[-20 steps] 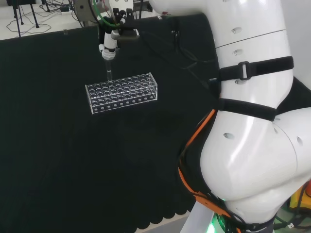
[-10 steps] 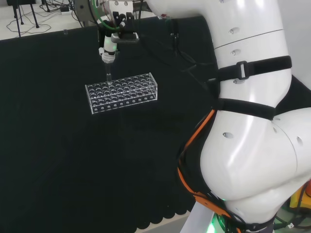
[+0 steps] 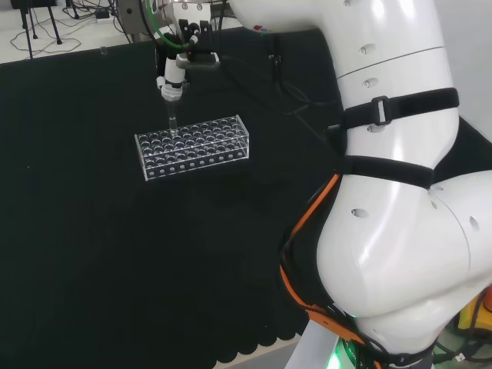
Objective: Put the test tube back in the rack.
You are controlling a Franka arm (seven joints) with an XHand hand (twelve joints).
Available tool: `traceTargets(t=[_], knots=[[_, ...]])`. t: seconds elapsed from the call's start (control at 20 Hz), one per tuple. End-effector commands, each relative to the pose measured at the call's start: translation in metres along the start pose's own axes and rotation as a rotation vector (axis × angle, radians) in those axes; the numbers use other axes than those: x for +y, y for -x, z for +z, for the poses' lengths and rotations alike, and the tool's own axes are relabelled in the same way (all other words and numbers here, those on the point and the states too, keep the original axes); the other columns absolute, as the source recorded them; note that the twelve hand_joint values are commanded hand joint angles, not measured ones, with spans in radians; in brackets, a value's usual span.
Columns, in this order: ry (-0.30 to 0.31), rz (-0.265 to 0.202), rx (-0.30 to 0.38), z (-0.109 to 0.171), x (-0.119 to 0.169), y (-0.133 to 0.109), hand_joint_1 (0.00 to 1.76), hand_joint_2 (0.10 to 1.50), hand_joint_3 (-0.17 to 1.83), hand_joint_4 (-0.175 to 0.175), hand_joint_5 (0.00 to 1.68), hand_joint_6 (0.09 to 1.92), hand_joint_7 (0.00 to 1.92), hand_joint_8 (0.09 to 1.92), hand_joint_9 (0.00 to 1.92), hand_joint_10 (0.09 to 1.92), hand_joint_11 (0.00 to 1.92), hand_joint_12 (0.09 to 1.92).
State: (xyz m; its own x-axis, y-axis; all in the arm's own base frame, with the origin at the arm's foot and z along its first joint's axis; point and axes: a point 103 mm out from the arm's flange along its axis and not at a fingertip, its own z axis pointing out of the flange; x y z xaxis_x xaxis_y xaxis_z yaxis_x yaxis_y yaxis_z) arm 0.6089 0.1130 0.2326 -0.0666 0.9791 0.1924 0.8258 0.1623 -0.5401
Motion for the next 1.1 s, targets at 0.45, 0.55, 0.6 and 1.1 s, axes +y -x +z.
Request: traceTargets(t=[0.45, 0.55, 0.6, 1.1], knots=[[-0.017, 0.002, 0.003, 0.0076, 0.0067, 0.002, 1.45, 0.48, 0.85, -0.175, 1.38, 0.52, 1.44, 0.7, 1.5, 0.16, 0.9, 1.18], [-0.018, 0.001, 0.007, 0.0087, 0.0068, 0.0036, 1.45, 0.48, 0.85, -0.175, 1.38, 0.52, 1.44, 0.7, 1.5, 0.16, 0.9, 1.18], [-0.018, 0.0, 0.008, 0.0092, 0.0071, 0.004, 1.45, 0.48, 0.85, -0.175, 1.38, 0.52, 1.44, 0.7, 1.5, 0.16, 0.9, 1.18], [-0.033, 0.007, 0.015, 0.0131, 0.0109, 0.0062, 1.45, 0.48, 0.85, -0.175, 1.38, 0.52, 1.44, 0.7, 1.5, 0.16, 0.9, 1.18]])
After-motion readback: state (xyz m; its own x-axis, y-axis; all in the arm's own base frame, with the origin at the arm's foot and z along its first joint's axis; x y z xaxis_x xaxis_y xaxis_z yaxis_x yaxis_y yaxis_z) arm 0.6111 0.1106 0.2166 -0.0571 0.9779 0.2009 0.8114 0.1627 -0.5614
